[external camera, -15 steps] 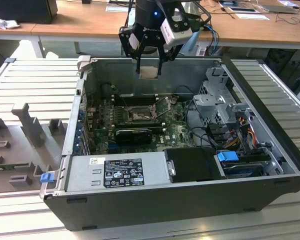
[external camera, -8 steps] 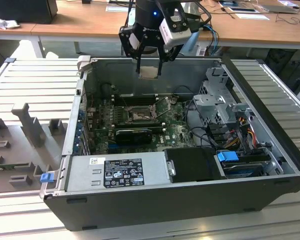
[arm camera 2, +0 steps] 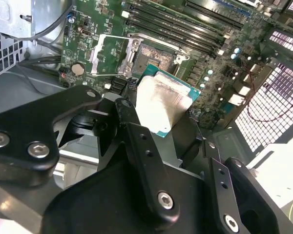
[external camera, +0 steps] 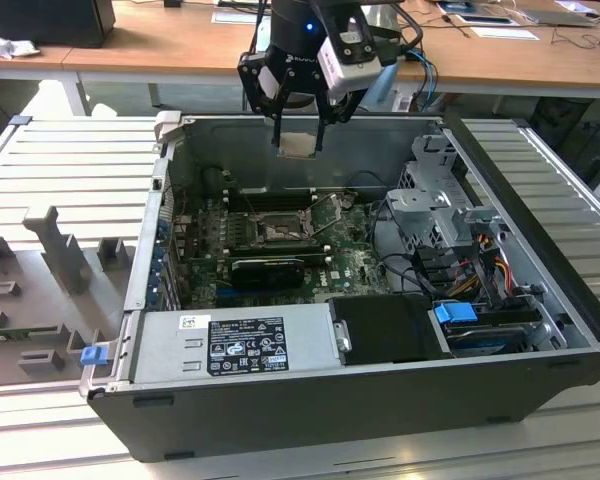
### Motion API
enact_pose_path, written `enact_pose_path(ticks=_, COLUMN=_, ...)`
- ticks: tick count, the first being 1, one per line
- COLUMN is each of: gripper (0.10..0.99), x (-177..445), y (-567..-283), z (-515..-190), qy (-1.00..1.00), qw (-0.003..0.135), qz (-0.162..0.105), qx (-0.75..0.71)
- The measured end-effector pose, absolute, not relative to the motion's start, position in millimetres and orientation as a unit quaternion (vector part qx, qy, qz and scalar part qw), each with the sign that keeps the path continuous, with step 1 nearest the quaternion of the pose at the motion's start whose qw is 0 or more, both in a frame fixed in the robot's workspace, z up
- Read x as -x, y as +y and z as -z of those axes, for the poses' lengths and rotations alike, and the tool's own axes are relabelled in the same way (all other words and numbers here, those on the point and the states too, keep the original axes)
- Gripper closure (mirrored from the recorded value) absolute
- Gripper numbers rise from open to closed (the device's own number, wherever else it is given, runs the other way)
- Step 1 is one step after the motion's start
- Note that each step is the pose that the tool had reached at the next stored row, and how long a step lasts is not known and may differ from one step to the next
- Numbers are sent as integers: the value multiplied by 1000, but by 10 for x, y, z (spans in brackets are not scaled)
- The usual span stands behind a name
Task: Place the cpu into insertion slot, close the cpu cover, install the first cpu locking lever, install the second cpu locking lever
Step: 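Place the cpu into insertion slot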
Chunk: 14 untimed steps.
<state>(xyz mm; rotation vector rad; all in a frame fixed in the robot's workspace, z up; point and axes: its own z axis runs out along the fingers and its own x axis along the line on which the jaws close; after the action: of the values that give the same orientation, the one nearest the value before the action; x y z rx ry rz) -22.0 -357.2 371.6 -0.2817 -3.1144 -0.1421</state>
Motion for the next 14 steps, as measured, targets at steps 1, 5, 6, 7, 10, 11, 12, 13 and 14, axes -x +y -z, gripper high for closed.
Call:
enact_pose_path(ticks=1, gripper=557, x=221, y=-3572, z=-3716, qy=-995, qw=6, qz=45, qx=92)
enact_pose_path(ticks=5, gripper=557, x=221, y=-3573, z=-3717, qy=-994, qw=5, qz=45, qx=101)
enact_pose_path(ticks=6, gripper=557, x=221, y=-3572, z=-3717, qy=-994, qw=5, qz=45, qx=103)
enact_pose_path(ticks=7, gripper=557, x=220, y=-3572, z=-3716, qy=-993, qw=5, qz=45, qx=105)
enact_pose_path(ticks=10, gripper=557, x=220, y=-3572, z=-3716, qy=-993, qw=5, qz=46, qx=112)
enact_pose_path(ticks=11, gripper=557, x=221, y=-3572, z=-3716, qy=-992, qw=4, qz=46, qx=115)
enact_pose_path(ticks=12, gripper=557, x=220, y=-3573, z=-3717, qy=-992, qw=4, qz=45, qx=116)
enact_pose_path(ticks=13, gripper=557, x=220, y=-3573, z=-3717, qy=-992, qw=4, qz=46, qx=117)
enact_pose_path(ticks=14, gripper=557, x=221, y=-3573, z=-3717, qy=-992, qw=4, qz=46, qx=119)
